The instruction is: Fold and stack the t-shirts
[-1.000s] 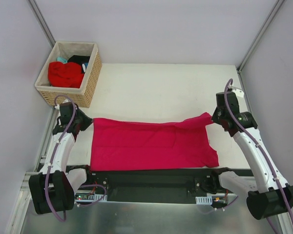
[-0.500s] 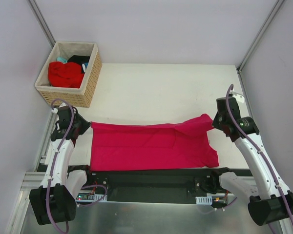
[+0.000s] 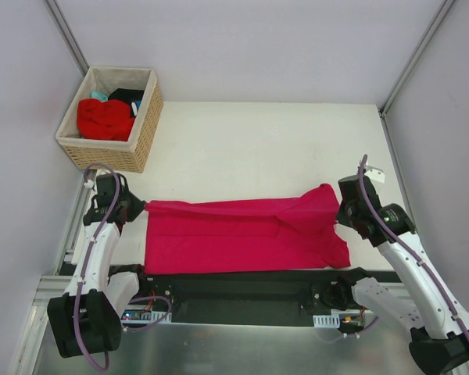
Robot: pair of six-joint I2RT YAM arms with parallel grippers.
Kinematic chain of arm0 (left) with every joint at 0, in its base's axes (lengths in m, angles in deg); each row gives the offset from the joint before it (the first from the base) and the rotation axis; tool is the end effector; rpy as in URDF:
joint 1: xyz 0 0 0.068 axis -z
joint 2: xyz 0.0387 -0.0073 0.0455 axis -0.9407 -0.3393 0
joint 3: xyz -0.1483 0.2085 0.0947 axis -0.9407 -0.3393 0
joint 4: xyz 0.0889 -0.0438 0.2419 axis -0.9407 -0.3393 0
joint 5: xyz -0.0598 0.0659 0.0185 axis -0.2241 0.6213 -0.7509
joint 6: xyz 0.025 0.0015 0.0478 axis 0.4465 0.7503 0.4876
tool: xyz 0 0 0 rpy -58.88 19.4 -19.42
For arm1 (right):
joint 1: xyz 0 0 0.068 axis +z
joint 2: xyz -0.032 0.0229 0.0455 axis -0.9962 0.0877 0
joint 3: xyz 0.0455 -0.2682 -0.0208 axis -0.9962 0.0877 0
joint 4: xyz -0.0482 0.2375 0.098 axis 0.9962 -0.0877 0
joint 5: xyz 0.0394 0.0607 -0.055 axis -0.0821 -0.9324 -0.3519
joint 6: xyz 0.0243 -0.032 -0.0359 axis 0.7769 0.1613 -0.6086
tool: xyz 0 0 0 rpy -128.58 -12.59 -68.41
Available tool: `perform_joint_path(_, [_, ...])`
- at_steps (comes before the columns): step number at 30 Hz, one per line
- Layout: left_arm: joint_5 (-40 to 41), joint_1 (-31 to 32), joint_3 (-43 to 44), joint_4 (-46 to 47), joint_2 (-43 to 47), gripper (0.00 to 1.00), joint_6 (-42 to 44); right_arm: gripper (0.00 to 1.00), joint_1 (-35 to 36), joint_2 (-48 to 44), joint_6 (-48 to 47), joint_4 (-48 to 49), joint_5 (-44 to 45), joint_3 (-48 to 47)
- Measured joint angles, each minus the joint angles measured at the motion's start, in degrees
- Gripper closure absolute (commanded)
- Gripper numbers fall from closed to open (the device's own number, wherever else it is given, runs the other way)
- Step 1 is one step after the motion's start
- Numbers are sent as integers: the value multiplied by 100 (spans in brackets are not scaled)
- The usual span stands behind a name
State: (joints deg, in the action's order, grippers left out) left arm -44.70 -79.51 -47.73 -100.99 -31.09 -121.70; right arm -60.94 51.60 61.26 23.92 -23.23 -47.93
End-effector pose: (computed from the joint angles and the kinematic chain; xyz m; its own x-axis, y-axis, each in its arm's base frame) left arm 0.1891 0.0297 0.2266 -0.4119 -0.7190 -0.5598 -0.5192 0.6900 -0.5043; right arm 0.1413 0.0457 0.3097 -0.6863 0.0137 -0.7272 0.1289 0.9863 -0.1031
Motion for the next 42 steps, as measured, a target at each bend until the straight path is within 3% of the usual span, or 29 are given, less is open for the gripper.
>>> perform_joint_path(14, [208, 0, -26, -11, 0, 100, -22, 99, 490, -234, 315, -490, 212, -243])
perform_joint_path(27, [297, 0, -48, -26, -157, 100, -131, 99, 1029, -238, 879, -553, 358, 555])
perform_joint_path(42, [437, 0, -258, -90, -188, 100, -284, 99, 1342, -247, 1130, -625, 494, 627])
